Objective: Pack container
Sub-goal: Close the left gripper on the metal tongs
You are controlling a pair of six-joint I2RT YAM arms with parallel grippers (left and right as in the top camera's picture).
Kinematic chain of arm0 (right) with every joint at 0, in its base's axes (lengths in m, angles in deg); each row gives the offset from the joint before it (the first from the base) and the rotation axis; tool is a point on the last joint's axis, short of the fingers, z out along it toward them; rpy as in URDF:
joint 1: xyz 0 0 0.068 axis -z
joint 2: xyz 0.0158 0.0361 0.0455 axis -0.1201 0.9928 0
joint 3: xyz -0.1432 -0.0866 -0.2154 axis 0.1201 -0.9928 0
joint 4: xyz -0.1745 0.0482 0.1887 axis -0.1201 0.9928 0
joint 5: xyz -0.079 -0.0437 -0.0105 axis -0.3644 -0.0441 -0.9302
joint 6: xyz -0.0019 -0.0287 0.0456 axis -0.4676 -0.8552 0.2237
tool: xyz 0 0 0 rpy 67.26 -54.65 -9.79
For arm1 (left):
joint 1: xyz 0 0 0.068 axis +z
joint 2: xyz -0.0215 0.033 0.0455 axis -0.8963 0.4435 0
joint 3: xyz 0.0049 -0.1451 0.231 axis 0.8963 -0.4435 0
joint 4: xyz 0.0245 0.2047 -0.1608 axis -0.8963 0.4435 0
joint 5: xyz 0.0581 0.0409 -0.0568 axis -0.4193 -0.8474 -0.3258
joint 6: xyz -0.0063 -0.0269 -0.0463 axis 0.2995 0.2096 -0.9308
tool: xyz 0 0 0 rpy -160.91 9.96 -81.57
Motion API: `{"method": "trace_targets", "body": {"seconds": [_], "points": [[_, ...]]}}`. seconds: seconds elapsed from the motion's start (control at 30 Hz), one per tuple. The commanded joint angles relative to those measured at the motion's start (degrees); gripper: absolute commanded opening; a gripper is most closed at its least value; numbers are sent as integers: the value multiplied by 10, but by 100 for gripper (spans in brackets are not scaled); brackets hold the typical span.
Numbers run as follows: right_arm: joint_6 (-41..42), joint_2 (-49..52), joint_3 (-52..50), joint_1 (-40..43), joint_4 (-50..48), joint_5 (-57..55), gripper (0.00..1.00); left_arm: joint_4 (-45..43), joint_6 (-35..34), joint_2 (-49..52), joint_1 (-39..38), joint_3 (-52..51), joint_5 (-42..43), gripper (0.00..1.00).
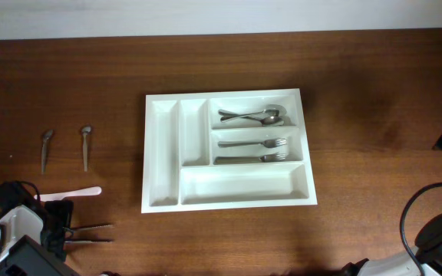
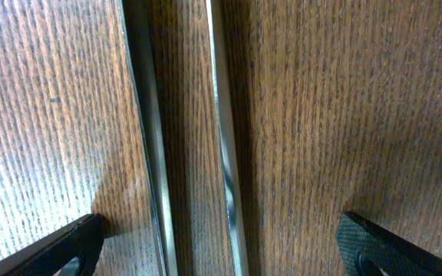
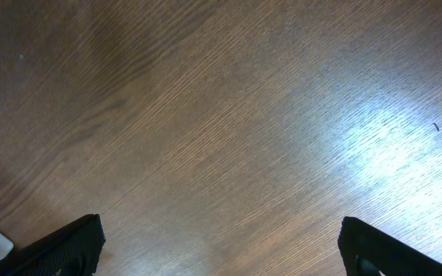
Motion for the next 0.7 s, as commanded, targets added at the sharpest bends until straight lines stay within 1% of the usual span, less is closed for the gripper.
{"method": "trace_targets", "body": {"seconds": [0.0,0.53,0.57,0.6,0.63,0.67], "points": [[5,-2,-1,-2,-1,-7,99,3,-1,20,1,-24,22,99],[5,-2,-1,-2,-2,-7,99,10,-1,20,1,-24,22,100],[5,-2,-1,-2,-1,-7,99,12,-1,20,1,-24,22,89],[5,-2,-1,-2,-1,-7,99,12,-1,20,1,-24,22,75],[5,-2,-1,-2,-1,-7,99,12,-1,20,1,-24,21,70],[5,-2,-1,-2,-1,-7,99,11,-1,20,1,-24,20,58]]}}
